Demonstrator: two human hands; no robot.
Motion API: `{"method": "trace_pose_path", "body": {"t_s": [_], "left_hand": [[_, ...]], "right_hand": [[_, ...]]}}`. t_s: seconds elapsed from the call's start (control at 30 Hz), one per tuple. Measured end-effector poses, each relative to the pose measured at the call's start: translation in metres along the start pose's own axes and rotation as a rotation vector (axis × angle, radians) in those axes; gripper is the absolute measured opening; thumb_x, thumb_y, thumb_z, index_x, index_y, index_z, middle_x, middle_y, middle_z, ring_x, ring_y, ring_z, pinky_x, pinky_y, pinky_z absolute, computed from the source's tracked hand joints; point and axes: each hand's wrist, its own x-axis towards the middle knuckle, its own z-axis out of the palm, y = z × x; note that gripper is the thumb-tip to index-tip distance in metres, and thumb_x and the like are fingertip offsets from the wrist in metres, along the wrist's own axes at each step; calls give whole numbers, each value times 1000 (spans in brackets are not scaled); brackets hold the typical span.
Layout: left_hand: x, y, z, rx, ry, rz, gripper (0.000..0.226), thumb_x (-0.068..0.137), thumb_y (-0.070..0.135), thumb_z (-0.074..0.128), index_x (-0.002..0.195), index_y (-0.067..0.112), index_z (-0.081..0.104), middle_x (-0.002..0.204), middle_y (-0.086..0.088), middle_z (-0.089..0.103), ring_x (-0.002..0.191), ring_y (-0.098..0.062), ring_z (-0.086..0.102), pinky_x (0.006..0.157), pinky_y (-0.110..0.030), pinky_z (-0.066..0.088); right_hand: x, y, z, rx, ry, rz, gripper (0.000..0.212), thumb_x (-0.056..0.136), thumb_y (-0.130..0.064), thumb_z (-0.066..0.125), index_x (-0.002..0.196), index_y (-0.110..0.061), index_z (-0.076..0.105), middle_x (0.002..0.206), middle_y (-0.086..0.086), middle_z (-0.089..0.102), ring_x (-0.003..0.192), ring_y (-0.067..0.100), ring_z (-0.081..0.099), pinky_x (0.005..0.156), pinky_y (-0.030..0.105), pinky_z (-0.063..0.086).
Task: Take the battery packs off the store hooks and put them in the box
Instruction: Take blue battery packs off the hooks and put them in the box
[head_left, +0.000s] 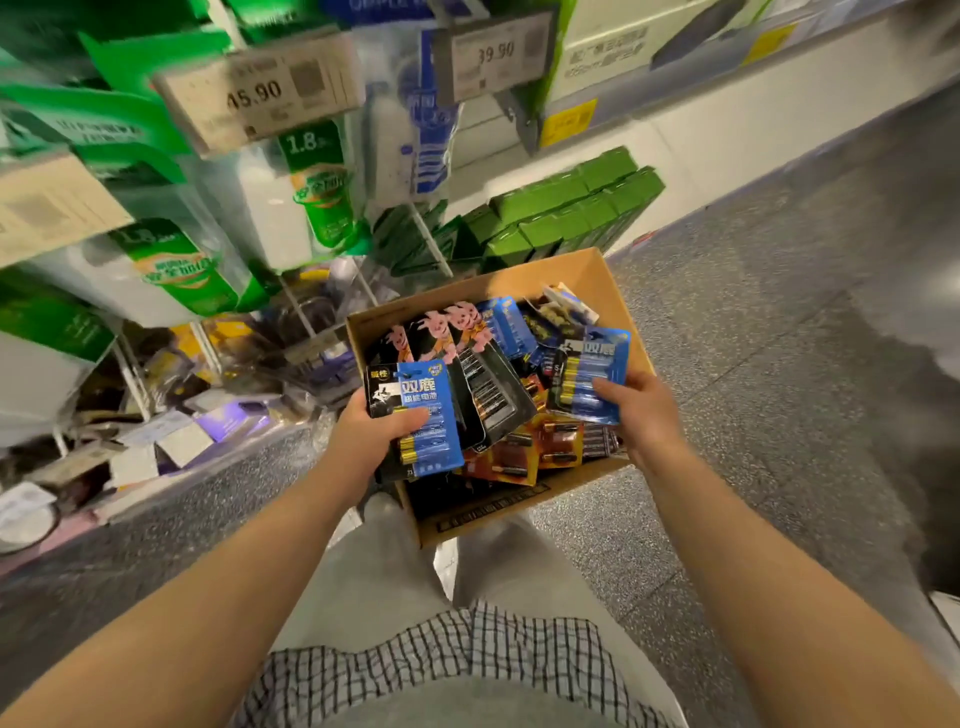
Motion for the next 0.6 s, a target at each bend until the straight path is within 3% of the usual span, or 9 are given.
{"method": "trace_pose_path", "body": {"t_s": [0.1, 0.17, 0.27, 0.33, 0.4, 0.5, 0.6], "left_hand": [[-3, 14, 3, 19, -42, 49, 40, 79, -1, 75, 114, 10, 59, 95, -7, 73, 80, -24, 72, 76, -41, 58], [-14, 29, 4, 38, -76, 124, 39, 78, 0, 77, 111, 13, 60, 96, -6, 74, 87, -28, 72, 82, -46, 57], [-40, 52, 0, 82, -80, 277, 40, 72, 5, 82, 106, 15, 61, 92, -3, 74, 85, -24, 71, 79, -39, 57], [-65, 64, -7, 96, -62, 386, 37, 72, 6, 82, 102, 16, 63, 81, 6, 75, 77, -12, 72, 71, -28, 57], [-98, 72, -21, 75, 14, 506, 32, 77, -1, 78, 94, 22, 62, 71, 16, 73, 67, 0, 69, 63, -17, 54], [-143, 81, -43, -21, 127, 596, 36, 71, 4, 83, 94, 22, 63, 75, 9, 75, 72, -11, 71, 69, -31, 58], [-202, 92, -75, -120, 206, 692, 43, 63, 6, 85, 97, 20, 62, 77, 10, 76, 70, -7, 70, 70, -32, 58]], "right_hand": [[-30, -20, 5, 156, -107, -83, 16, 83, 4, 67, 89, -10, 63, 88, 10, 73, 73, 22, 70, 72, 38, 59], [-55, -34, 14, 215, -235, -168, 19, 85, 9, 62, 86, -9, 63, 77, 3, 75, 66, 15, 71, 62, 30, 59], [-90, -54, 30, 200, -303, -280, 19, 84, 10, 62, 86, -9, 64, 79, 4, 73, 68, 14, 69, 68, 29, 58], [-112, -68, 39, 183, -360, -356, 14, 79, 6, 68, 85, -6, 64, 80, 9, 70, 69, 19, 65, 71, 33, 54], [-139, -83, 46, 179, -437, -389, 29, 65, -7, 78, 89, -3, 63, 86, 18, 65, 73, 27, 62, 71, 38, 52], [-179, -104, 53, 73, -546, -506, 42, 63, -19, 80, 99, -1, 65, 90, 23, 69, 78, 38, 67, 68, 44, 55], [-236, -131, 64, 42, -685, -640, 19, 72, -3, 75, 87, -4, 64, 75, 9, 71, 65, 22, 68, 60, 34, 58]]}}
